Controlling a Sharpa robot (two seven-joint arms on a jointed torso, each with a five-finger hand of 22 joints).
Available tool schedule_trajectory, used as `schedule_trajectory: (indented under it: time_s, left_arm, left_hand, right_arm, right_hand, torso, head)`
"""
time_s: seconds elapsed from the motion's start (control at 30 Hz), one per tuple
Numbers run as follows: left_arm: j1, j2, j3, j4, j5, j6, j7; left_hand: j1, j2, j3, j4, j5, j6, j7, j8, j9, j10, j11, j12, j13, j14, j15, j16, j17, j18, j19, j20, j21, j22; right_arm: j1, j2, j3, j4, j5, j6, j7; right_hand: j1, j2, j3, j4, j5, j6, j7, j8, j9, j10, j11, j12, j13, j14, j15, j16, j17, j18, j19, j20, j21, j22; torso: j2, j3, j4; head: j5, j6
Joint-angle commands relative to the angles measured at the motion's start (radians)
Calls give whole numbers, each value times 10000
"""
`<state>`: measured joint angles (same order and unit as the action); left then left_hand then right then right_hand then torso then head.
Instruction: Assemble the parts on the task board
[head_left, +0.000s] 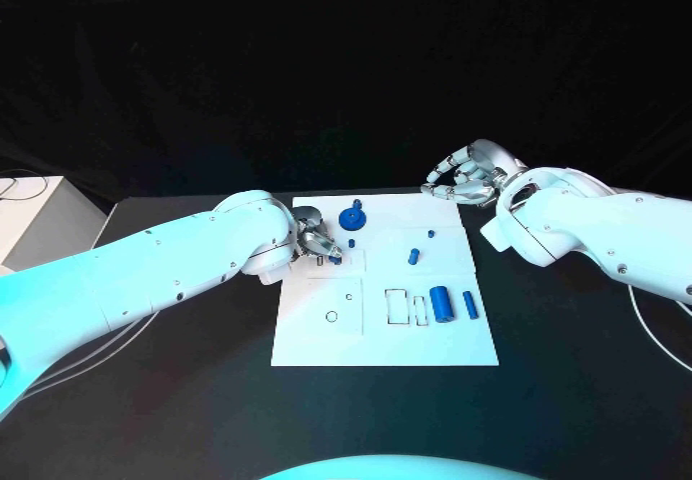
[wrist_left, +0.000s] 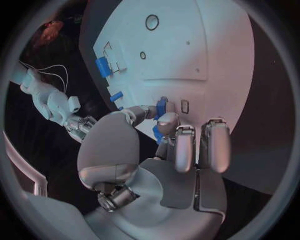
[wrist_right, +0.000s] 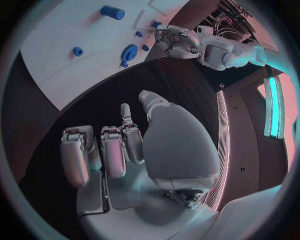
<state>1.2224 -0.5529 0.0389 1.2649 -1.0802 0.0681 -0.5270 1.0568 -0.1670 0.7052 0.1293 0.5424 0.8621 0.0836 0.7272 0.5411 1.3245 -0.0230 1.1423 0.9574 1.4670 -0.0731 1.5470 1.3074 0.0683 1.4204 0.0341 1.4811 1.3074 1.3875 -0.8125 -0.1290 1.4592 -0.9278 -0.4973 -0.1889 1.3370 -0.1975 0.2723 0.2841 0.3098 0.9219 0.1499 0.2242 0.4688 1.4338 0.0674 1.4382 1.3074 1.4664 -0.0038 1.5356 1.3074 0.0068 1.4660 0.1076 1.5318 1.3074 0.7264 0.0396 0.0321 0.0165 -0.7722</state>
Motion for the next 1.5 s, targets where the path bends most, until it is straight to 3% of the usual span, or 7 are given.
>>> schedule_trajectory:
  time_s: [0.03, 0.23, 0.53, 0.87, 1.5]
  left_arm:
    - [-3, -3, 1, 8, -87, 550, 46]
    - [-2, 10, -1, -43, -106, 638, 36]
    - [-2, 83, -1, -105, -179, 530, 41]
    - [-2, 106, 2, -106, -265, 279, 69]
    - [-51, -121, 80, 317, -429, -119, 83]
  left_hand:
    - [59, 88, 1702, -1738, 45, 286, -292, 26, 1878, 40, 3, 1, -43, 936, -49, 9, 2318, -196, 79, 5, 57, 509]
    - [57, 83, 1708, -1740, 47, 285, -292, 25, 1885, 46, 2, 10, -30, 935, -50, 7, 2316, -198, 84, 3, 60, 516]
    - [50, 78, 1708, -1739, 44, 286, -291, 26, 1893, 58, 3, 27, -7, 934, -51, 3, 2309, -196, 78, 2, 57, 507]
    - [40, 76, 1710, -1732, 40, 288, -292, 27, 1905, 72, 2, 44, 14, 935, -52, 5, 2312, -199, 88, -1, 62, 521]
    - [47, 70, 1734, -1749, 48, 301, -303, 35, 1929, 113, -8, 100, 87, 940, -58, 16, 2327, -202, 98, -6, 68, 534]
  right_arm:
    - [-3, -19, -4, 22, 1, 298, 101]
    - [-8, -37, -11, 40, -18, 322, 96]
    - [-13, -44, -15, 68, -28, 258, 132]
    - [-14, -55, -16, 123, -6, 195, 146]
    - [-17, -58, -16, 116, -25, 155, 135]
  right_hand:
    - [-31, -33, 66, 22, 5, -63, -22, 37, 12, 0, -16, 11, 1190, 795, -30, -62, 1615, 32, 854, -87, -6, 2415]
    - [-36, -33, 66, 25, -6, -65, -21, 38, 15, -4, -16, 6, 1184, 793, -30, -66, 1605, 40, 839, -88, -37, 2399]
    - [-39, -33, 68, 26, -15, -66, -22, 40, 18, -10, -16, 0, 1177, 778, -31, -90, 1546, 51, 817, -89, -82, 2374]
    - [-40, -33, 70, 26, -19, -67, -23, 41, 20, -9, -16, 0, 1177, 774, -31, -99, 1527, 58, 804, -89, -108, 2360]
    - [-47, -24, 84, 30, -38, -67, -25, 49, 33, 20, -19, 23, 1201, 775, -34, -98, 1535, 58, 803, -92, -111, 2358]
  torso:
    - [4, 0, 6]
    - [-2, 4, 28]
    - [3, 4, -7]
    - [6, 3, -4]
    - [2, -5, 12]
  head:
    - [5, -15]
    - [16, -35]
    - [60, -44]
    - [53, -37]
    - [43, -68]
